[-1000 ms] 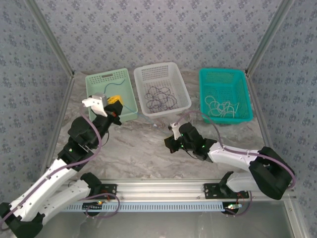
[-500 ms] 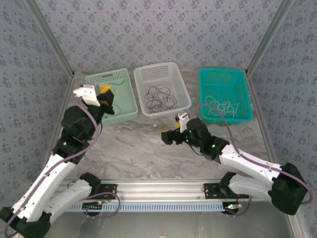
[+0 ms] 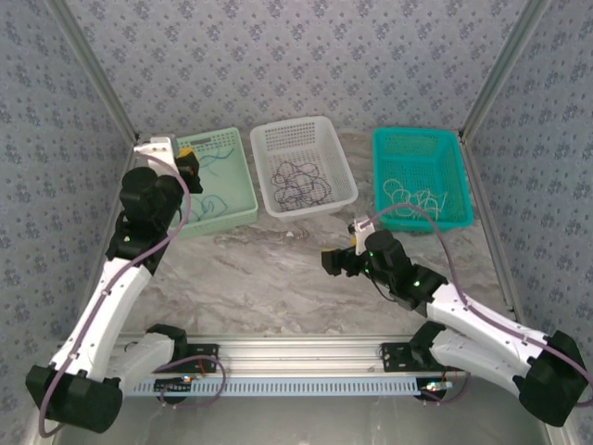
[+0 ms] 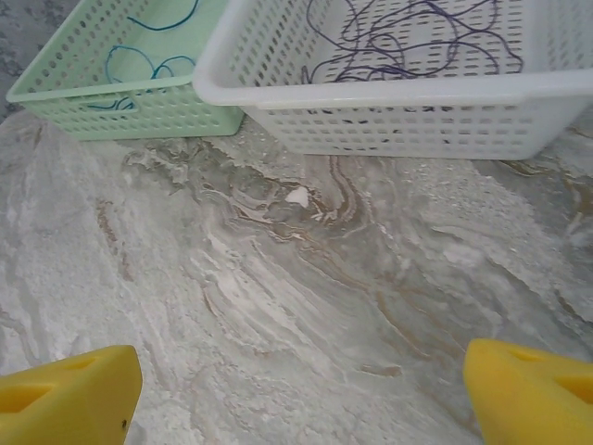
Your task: Untangle the cables
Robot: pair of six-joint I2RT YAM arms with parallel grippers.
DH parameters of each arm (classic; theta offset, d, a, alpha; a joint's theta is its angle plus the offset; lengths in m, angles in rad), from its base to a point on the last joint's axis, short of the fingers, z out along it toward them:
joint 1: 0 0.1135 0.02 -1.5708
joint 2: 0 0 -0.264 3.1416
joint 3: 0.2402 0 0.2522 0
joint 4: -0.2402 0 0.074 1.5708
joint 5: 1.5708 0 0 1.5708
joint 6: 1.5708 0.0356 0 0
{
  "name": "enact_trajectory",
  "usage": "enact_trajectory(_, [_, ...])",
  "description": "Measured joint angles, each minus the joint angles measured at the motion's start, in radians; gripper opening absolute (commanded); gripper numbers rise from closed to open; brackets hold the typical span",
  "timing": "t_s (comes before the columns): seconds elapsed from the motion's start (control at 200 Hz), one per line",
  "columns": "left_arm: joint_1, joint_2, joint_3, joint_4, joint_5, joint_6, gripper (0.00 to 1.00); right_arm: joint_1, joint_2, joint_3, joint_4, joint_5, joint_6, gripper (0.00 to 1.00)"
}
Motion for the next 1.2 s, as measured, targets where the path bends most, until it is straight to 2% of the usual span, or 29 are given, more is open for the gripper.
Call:
enact_trajectory(0.24, [0.100, 0.162, 0.041, 0.032, 0.091, -0.053, 0.00, -0.017, -0.018, -0.019, -0.015, 0.009, 0.005, 0.92])
enact_trajectory(0.49, [0.133, 0.318, 0.041, 0.037, 0.154, -0.100, 0.00, -0.030, -0.027, -0.019, -0.037, 0.024, 0.005, 0.92])
enact_trajectory(0.605, [0.155, 0.377, 0.041, 0.036, 0.162, -0.116, 0.05, -0.039, -0.029, -0.019, -0.051, 0.025, 0.005, 0.92])
enact_trajectory(0.645, [0.159, 0.395, 0.043, 0.032, 0.162, -0.121, 0.14, -0.041, -0.031, -0.019, -0.056, 0.025, 0.005, 0.93])
enact_trajectory(0.695, [0.166, 0.417, 0.052, 0.018, 0.162, -0.125, 0.32, -0.045, -0.033, -0.019, -0.059, 0.025, 0.005, 0.93])
enact_trajectory(0.745, [0.169, 0.437, 0.065, 0.004, 0.162, -0.131, 0.57, -0.049, -0.037, -0.019, -0.063, 0.026, 0.005, 0.93])
enact_trajectory(0.785, [0.169, 0.445, 0.072, -0.005, 0.162, -0.134, 0.82, -0.053, -0.042, -0.019, -0.064, 0.027, 0.005, 0.93])
enact_trajectory(0.834, [0.169, 0.447, 0.074, -0.011, 0.162, -0.136, 0.98, -0.060, -0.047, -0.019, -0.067, 0.030, 0.004, 0.93])
enact_trajectory(1.034, [0.169, 0.443, 0.078, -0.035, 0.154, -0.134, 1.00, -0.127, -0.056, -0.013, -0.083, 0.042, -0.027, 0.94])
enact_trajectory(1.199, [0.169, 0.443, 0.074, -0.030, 0.154, -0.116, 0.99, -0.248, -0.024, 0.040, -0.097, 0.063, -0.079, 0.94])
